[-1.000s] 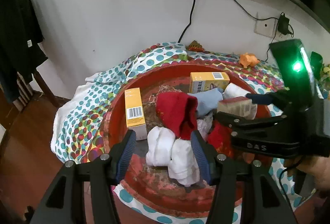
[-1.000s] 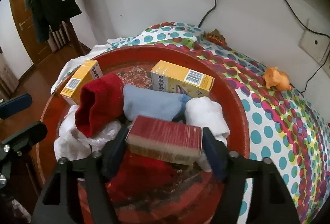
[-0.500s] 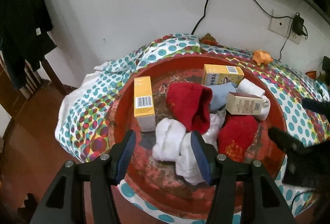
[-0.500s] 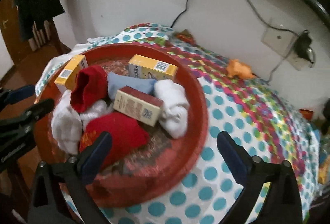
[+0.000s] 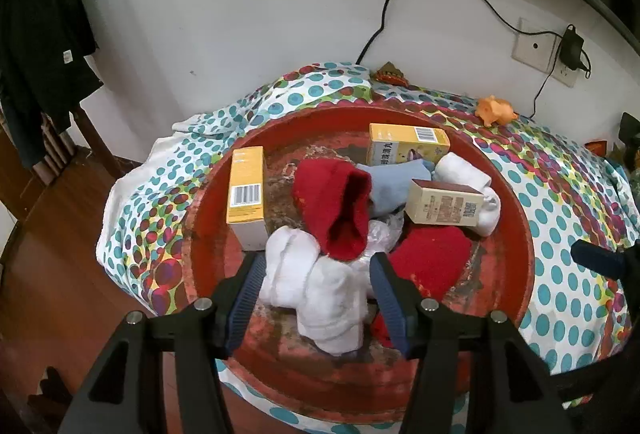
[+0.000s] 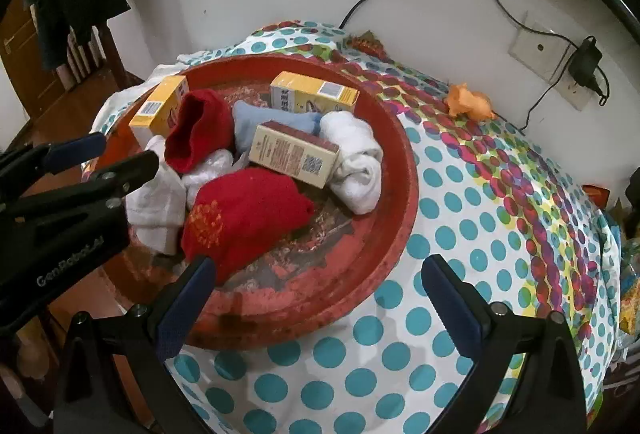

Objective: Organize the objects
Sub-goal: 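Open the right gripper and withdraw it from the tray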

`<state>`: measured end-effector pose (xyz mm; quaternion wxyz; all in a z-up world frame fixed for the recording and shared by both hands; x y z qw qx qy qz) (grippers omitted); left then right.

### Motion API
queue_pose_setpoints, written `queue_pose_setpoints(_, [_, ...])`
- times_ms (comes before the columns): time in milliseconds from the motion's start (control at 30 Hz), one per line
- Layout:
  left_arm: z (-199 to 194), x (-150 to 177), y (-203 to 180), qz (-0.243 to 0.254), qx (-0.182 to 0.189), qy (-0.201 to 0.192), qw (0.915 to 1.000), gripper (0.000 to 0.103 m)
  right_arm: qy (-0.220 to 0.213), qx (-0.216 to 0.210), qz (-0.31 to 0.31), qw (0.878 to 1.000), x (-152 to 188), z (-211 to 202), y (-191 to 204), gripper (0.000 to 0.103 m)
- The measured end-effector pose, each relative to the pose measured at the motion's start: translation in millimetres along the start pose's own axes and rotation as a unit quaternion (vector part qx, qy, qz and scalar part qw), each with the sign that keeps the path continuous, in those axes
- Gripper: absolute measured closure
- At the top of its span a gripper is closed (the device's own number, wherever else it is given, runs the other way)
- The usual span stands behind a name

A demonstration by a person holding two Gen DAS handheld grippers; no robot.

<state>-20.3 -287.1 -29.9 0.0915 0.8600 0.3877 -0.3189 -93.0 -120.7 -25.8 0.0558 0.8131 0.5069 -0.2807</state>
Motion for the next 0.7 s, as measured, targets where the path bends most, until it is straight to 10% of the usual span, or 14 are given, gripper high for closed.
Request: queue_pose_setpoints(700, [0.9, 1.0, -9.0, -0.001, 0.013, 0.004, 0.9999, 0.046, 0.006, -0.019, -0.008, 1.0, 2.0, 0.8, 4.1, 0.001])
Point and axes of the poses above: each gripper's, at about its wrist camera, not at the fingertips, and z roughly the way its jaws point, y to its left, x to its underside, the point moved 2 cm from there along z, roughly the way its jaws point, and after that the axes turned 12 degrees about -z, right-handed, at the moved point
